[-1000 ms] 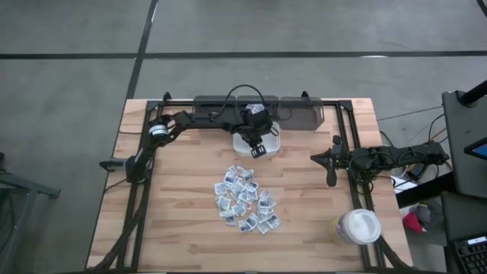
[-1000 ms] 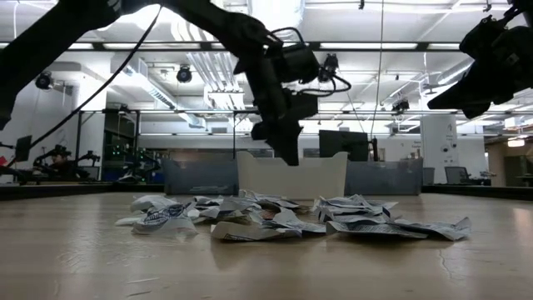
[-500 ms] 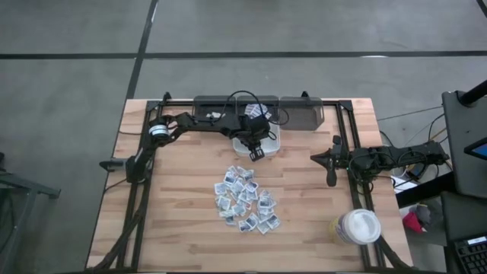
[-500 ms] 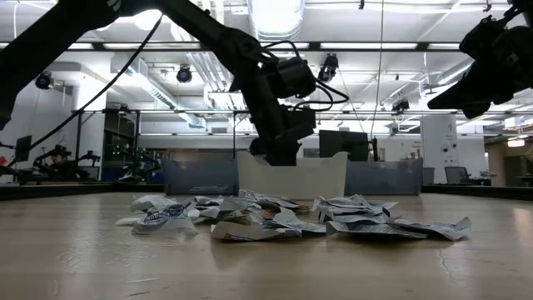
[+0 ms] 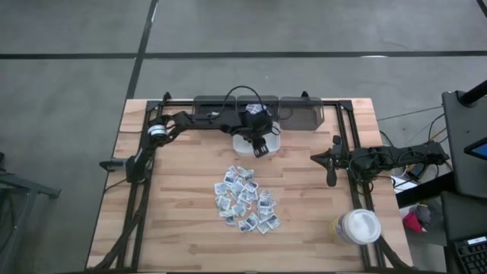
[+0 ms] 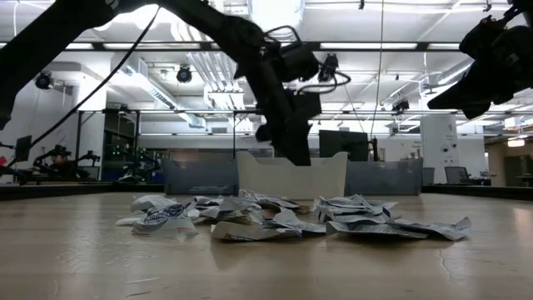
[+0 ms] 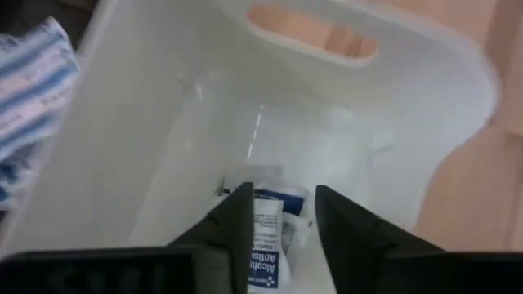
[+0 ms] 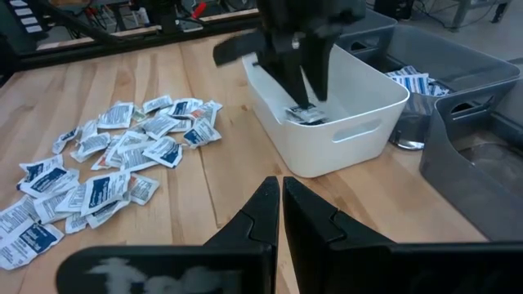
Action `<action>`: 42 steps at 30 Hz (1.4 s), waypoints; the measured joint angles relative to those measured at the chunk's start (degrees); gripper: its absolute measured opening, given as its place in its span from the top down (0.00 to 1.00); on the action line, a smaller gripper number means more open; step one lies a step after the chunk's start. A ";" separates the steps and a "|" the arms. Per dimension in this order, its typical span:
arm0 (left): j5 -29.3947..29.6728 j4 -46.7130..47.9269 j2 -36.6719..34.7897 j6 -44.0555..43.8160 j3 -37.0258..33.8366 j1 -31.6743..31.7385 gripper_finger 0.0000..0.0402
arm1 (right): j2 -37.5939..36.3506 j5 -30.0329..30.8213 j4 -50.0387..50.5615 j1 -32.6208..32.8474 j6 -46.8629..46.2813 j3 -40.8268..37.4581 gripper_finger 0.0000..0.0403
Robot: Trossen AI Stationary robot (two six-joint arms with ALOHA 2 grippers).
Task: Pick & Place First Aid Supplies
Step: Put the blue alcohol pad into the white bin
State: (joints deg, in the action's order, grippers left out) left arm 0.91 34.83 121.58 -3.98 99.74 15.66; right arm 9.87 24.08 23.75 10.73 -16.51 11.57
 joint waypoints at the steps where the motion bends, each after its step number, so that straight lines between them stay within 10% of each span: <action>1: -0.02 1.70 0.00 -0.24 1.47 -0.22 0.65 | 0.00 0.00 0.02 -0.01 0.00 0.00 0.96; 15: -4.67 18.96 -0.15 3.22 9.23 -11.30 0.61 | 0.00 -0.02 0.00 0.01 0.01 0.00 0.96; 24: 4.63 18.79 -0.15 12.10 3.80 -16.43 0.61 | 0.02 -0.02 0.02 0.00 0.02 -0.01 0.96; 42: 4.42 10.67 -0.13 -40.19 -0.70 -16.08 0.61 | 0.02 -0.02 0.02 -0.01 0.02 0.00 0.96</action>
State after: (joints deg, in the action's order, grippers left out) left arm 5.33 45.50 121.45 -44.17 99.04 -0.43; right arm 9.89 24.05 23.77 10.72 -16.49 11.57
